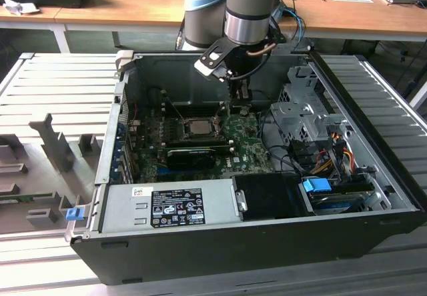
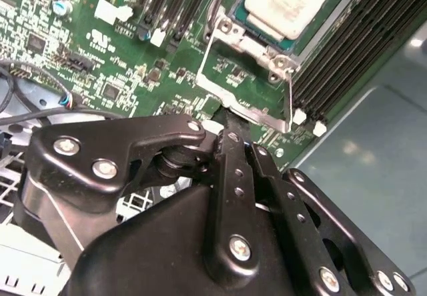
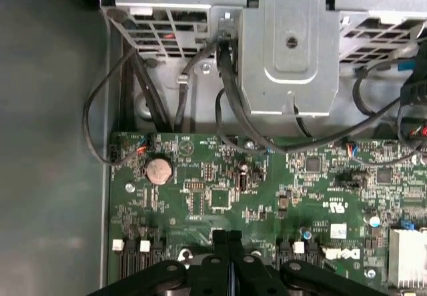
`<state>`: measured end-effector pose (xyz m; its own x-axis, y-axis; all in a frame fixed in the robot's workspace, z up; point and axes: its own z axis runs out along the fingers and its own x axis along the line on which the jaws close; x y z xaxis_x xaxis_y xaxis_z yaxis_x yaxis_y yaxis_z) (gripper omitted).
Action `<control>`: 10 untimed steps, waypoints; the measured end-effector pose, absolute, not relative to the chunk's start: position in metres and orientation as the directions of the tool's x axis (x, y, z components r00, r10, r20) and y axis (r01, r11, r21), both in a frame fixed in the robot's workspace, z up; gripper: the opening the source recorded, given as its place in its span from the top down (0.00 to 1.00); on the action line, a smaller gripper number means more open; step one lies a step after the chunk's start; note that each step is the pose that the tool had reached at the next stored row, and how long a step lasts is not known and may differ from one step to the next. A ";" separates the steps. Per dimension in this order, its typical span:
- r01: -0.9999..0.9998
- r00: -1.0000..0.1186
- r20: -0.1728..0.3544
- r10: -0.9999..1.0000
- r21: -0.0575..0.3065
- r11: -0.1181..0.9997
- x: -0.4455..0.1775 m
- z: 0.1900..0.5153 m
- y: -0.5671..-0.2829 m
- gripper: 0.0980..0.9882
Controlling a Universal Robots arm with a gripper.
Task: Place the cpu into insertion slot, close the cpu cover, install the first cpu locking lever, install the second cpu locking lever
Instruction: 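Close the cpu cover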
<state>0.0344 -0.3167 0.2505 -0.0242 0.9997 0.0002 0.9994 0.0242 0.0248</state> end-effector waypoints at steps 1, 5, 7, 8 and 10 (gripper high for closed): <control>0.999 -0.024 0.000 1.000 0.025 0.024 0.032 0.251 -0.317 0.99; 0.999 -0.024 0.000 1.000 0.025 0.024 0.024 0.250 -0.317 0.99; 0.999 -0.024 0.000 1.000 0.025 0.024 0.019 0.250 -0.317 0.99; 0.999 -0.024 0.000 1.000 0.025 0.024 0.016 0.250 -0.317 0.99; 0.999 -0.024 0.000 1.000 0.025 0.024 0.012 0.250 -0.317 0.99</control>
<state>0.0118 -0.3167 0.2502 -0.0244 0.9997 0.0002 0.9994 0.0244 0.0248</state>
